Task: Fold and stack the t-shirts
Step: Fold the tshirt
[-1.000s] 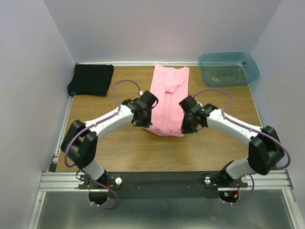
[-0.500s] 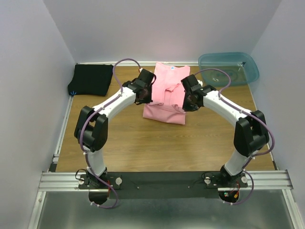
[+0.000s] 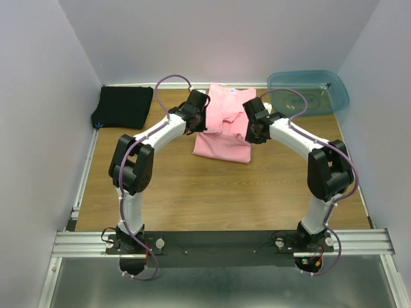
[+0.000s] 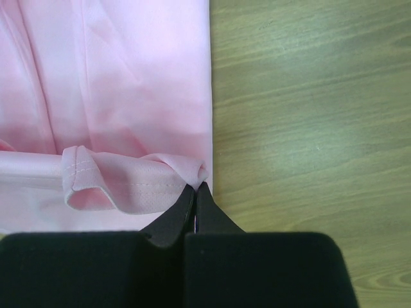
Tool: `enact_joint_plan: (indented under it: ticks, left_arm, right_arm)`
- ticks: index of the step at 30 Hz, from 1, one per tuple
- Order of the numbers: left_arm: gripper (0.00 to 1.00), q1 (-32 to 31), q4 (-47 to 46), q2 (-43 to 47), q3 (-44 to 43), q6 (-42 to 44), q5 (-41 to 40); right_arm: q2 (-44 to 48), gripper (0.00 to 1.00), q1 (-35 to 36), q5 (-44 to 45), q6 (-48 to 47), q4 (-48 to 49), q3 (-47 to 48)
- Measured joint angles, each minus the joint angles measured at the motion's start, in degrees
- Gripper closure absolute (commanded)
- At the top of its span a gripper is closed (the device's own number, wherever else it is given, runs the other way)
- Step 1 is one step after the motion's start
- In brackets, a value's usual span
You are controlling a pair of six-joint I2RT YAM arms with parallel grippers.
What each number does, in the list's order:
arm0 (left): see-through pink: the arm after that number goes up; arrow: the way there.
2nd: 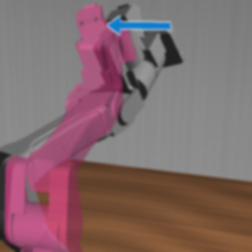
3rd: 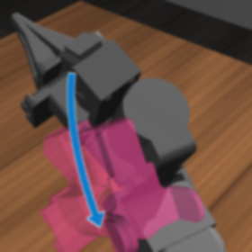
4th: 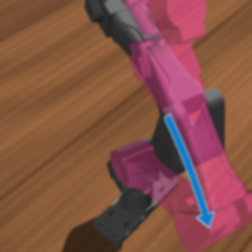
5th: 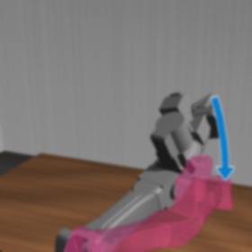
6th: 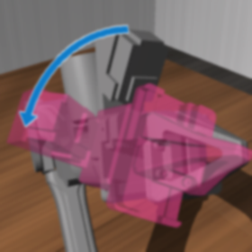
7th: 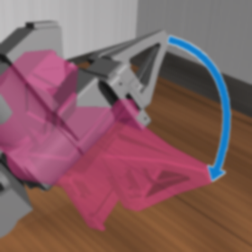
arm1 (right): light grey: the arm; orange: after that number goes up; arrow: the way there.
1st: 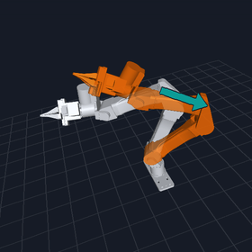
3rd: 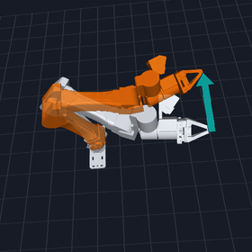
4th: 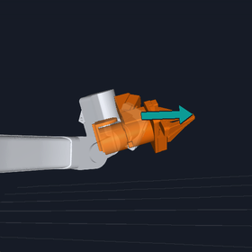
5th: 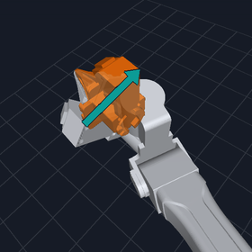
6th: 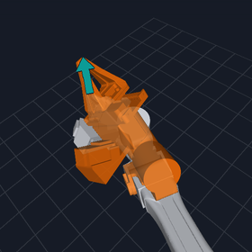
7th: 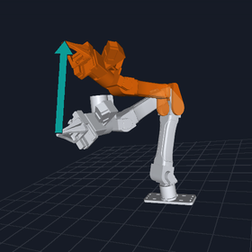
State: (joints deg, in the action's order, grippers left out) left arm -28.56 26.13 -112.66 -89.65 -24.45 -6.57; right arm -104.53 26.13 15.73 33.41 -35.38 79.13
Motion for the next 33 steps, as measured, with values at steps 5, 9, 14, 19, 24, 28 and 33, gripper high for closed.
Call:
enact_joint_plan:
  ticks: [5, 9, 14, 19, 24, 28, 33]
  left_arm:
    - [1.00, 0.22, -2.84, -1.81, -0.04, 0.70, 0.00]
    - [1.00, 0.52, -4.33, -3.28, -0.04, 0.74, 0.00]
    - [1.00, 0.74, -5.70, -3.74, -0.04, 0.74, -0.02]
    - [1.00, 0.74, -6.99, -5.09, -0.02, 0.72, 0.00]
    - [0.76, 0.74, -7.82, -7.23, 0.09, 0.68, 0.04]
    - [0.28, 0.90, -7.78, -7.45, 0.09, 1.22, -0.09]
    - [0.09, 1.42, -5.84, -5.40, 0.09, 0.85, -0.31]
  right_arm:
    - [-1.62, 1.00, -0.35, 1.01, -0.33, 1.86, 0.00]
    - [-2.29, 1.00, -0.39, 1.68, -0.52, 3.13, 0.00]
    - [-3.19, 0.99, -0.44, 2.27, -0.66, 4.42, 0.02]
    - [-4.98, 0.98, -0.74, 2.62, -0.92, 5.57, 0.02]
    - [-6.08, 0.77, -0.76, 2.91, -0.96, 6.08, 0.02]
    - [-6.10, 0.56, -0.90, 3.21, -1.40, 6.01, 0.02]
    - [-4.87, 0.43, -1.20, 3.26, -2.99, 5.73, 0.02]
